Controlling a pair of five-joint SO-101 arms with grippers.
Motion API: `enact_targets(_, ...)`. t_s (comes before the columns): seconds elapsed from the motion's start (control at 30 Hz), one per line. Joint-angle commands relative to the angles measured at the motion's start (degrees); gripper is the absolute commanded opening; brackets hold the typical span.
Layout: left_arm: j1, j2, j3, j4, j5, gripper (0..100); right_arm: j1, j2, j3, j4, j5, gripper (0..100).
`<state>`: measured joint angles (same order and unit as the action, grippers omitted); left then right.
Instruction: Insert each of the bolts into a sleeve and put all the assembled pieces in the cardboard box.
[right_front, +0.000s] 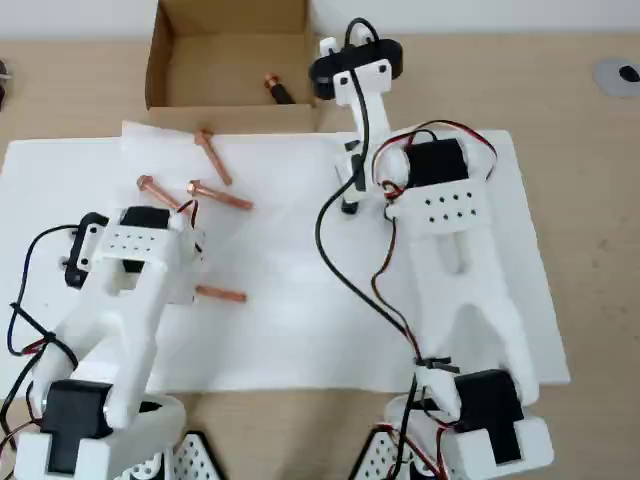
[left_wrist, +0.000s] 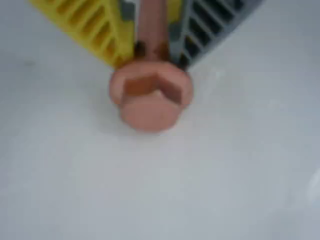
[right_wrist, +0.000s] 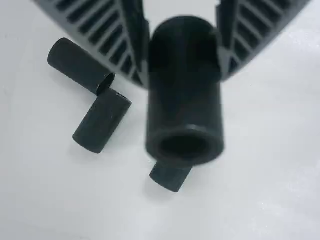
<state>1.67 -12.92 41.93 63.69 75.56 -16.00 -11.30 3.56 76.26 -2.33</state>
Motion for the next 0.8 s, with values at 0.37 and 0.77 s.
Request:
enact_targets(0.37, 0.3, -0.8, 8.6, -7.7, -8.6, 8, -0.7, -0.6, -0.5, -0.7, 0.4, 1.2)
enact_targets(0.77, 0.4, -0.8, 9.1, -7.6, -9.9, 21, -0.7, -0.6, -0.5, -0.7, 0.4, 1.2)
